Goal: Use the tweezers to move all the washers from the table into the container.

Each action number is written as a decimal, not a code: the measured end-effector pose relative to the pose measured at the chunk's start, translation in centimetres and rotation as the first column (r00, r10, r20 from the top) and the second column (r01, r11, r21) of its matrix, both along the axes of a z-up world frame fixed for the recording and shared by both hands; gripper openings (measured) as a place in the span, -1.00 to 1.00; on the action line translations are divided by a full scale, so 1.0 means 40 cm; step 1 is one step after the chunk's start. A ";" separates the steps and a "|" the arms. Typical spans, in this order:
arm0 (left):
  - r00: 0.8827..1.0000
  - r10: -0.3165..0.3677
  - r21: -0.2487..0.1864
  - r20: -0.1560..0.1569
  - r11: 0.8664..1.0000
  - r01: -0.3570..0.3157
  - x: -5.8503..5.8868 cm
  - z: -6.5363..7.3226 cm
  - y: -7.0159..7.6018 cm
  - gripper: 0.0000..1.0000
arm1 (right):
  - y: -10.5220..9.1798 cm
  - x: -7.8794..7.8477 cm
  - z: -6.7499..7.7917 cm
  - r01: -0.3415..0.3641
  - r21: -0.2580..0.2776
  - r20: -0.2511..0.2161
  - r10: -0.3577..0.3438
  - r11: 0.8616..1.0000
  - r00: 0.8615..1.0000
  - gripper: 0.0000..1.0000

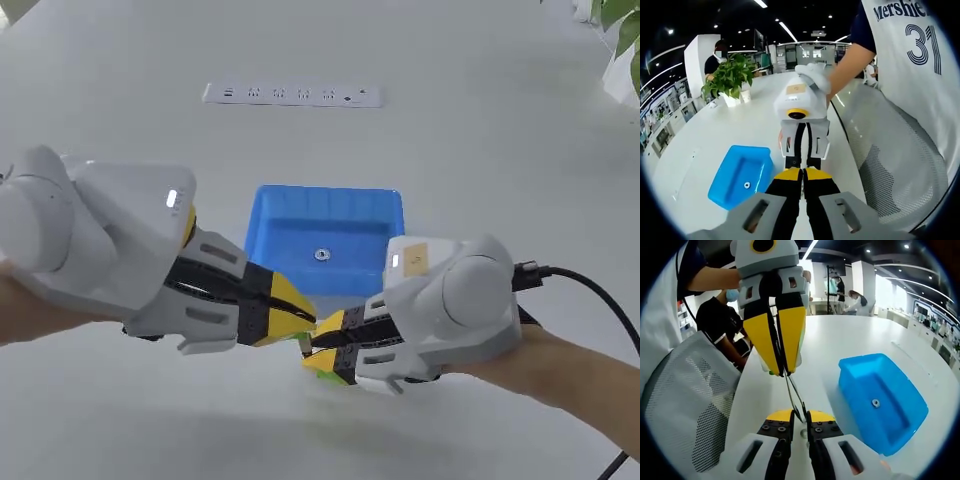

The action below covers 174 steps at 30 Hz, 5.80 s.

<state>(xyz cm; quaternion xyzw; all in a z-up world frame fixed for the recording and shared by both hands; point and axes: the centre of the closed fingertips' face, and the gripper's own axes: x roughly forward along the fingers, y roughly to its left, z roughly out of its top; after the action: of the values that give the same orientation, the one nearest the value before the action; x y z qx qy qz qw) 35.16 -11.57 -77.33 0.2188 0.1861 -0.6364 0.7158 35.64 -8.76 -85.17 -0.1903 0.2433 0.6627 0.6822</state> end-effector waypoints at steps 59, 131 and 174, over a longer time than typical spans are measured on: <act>0.984 -0.022 -0.009 0.175 1.000 0.024 0.242 0.112 0.000 -0.91 | 0.000 0.274 0.121 0.121 0.054 0.172 -0.129 0.991 0.977 -0.79; 0.990 -0.034 -0.047 0.134 0.998 0.040 0.165 0.160 -0.012 -0.91 | 0.024 0.202 0.155 0.091 0.071 0.179 -0.102 0.993 0.979 -0.71; 1.000 0.006 -0.045 0.002 0.999 -0.006 -0.029 0.020 -0.026 -0.90 | -0.023 -0.020 0.022 0.069 -0.001 0.037 -0.069 0.998 0.997 -0.70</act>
<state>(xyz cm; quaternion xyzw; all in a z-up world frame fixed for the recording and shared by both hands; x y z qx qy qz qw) 33.99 -12.60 -76.53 0.2025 0.1717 -0.6381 0.7228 34.82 -9.67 -84.29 -0.1948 0.2381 0.6349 0.7087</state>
